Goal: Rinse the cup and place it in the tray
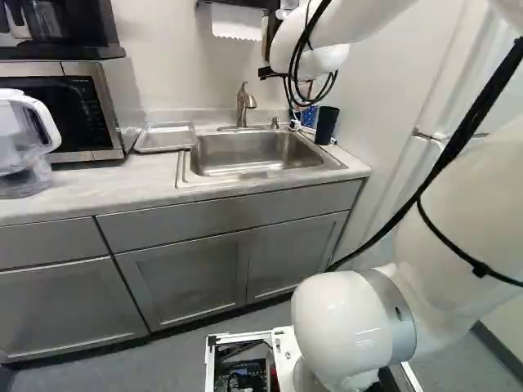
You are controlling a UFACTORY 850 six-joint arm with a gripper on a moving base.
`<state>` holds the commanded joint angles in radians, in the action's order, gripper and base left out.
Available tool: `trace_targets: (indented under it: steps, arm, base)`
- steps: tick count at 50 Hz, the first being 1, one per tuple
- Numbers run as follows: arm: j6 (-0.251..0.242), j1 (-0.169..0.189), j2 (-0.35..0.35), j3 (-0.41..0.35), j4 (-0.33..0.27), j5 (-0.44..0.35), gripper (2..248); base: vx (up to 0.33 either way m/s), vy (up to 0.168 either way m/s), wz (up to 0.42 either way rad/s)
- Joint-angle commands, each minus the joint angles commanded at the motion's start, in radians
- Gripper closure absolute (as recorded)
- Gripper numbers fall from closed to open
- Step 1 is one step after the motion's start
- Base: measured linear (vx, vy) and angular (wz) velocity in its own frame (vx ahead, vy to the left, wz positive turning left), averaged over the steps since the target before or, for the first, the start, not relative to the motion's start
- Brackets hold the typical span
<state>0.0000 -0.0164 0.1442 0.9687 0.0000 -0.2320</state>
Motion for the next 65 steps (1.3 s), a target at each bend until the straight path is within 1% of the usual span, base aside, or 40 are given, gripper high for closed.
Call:
trace_targets:
  steps: [13,34,65]
  arm:
    - [0.0,0.0,-0.004,0.004,0.0,0.0,3]
    - [0.0,-0.005,-0.041,0.038,0.0,0.0,3]
    - [0.0,-0.031,-0.168,0.162,0.0,0.004,3]
  base:
    - [0.0,0.0,0.0]
    - [0.0,0.0,0.0]
    - [0.0,0.0,0.0]
